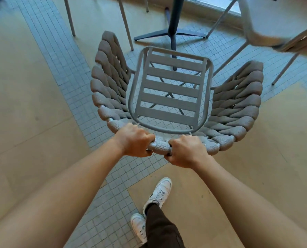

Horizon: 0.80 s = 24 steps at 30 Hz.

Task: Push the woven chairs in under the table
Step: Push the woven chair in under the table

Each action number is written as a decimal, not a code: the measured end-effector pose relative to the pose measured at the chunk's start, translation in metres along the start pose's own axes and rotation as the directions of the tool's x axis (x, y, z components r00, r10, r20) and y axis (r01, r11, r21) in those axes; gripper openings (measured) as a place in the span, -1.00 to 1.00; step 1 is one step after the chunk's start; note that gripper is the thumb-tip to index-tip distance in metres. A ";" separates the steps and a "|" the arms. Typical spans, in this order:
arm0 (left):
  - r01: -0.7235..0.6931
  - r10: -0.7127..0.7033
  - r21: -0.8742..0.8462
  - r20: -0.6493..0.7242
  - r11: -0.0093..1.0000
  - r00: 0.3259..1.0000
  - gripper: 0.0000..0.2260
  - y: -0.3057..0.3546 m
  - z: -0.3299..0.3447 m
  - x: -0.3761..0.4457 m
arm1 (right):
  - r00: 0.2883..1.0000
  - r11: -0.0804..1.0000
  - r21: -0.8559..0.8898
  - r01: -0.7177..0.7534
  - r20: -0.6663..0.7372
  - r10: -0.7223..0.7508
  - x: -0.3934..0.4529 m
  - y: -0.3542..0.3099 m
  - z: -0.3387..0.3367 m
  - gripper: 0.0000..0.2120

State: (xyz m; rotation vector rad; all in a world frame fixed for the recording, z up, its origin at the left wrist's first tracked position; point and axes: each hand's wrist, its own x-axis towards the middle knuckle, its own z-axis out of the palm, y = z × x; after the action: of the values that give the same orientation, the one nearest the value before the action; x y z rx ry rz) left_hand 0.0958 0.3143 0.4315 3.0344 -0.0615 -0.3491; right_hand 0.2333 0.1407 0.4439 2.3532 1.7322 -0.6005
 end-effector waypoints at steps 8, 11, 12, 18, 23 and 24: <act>0.059 -0.058 -0.076 0.021 0.995 0.998 -0.69 -0.051 -0.013 0.006 | 0.996 0.996 -0.017 0.082 -0.017 -0.083 0.045 -0.009 -0.028 -0.64; 0.099 -0.099 -0.072 0.014 0.992 0.995 -0.68 -0.070 -0.014 0.013 | 0.997 0.997 -0.022 0.073 -0.005 -0.073 0.066 -0.008 -0.033 -0.63; 0.107 -0.107 -0.068 0.011 0.992 0.994 -0.68 -0.075 -0.015 0.016 | 0.997 0.997 -0.032 0.073 -0.006 -0.073 0.072 -0.006 -0.035 -0.63; 0.138 -0.136 -0.020 0.061 0.990 0.989 -0.65 -0.108 -0.030 0.052 | 0.999 0.998 -0.057 0.031 -0.024 -0.033 0.112 0.015 -0.053 -0.63; 0.128 -0.129 0.010 0.069 0.992 0.989 -0.63 -0.147 -0.042 0.085 | 0.995 0.995 -0.023 -0.099 -0.022 0.098 0.149 0.026 -0.069 -0.69; 0.128 -0.129 0.021 0.065 0.992 0.990 -0.62 -0.154 -0.044 0.091 | 0.990 0.990 -0.007 -0.140 -0.023 0.139 0.156 0.027 -0.072 -0.72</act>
State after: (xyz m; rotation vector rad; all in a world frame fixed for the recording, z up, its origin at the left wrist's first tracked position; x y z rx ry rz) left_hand 0.1990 0.4666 0.4400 3.0503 0.1282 -0.4611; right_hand 0.3138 0.2946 0.4431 2.4582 1.5583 -0.5455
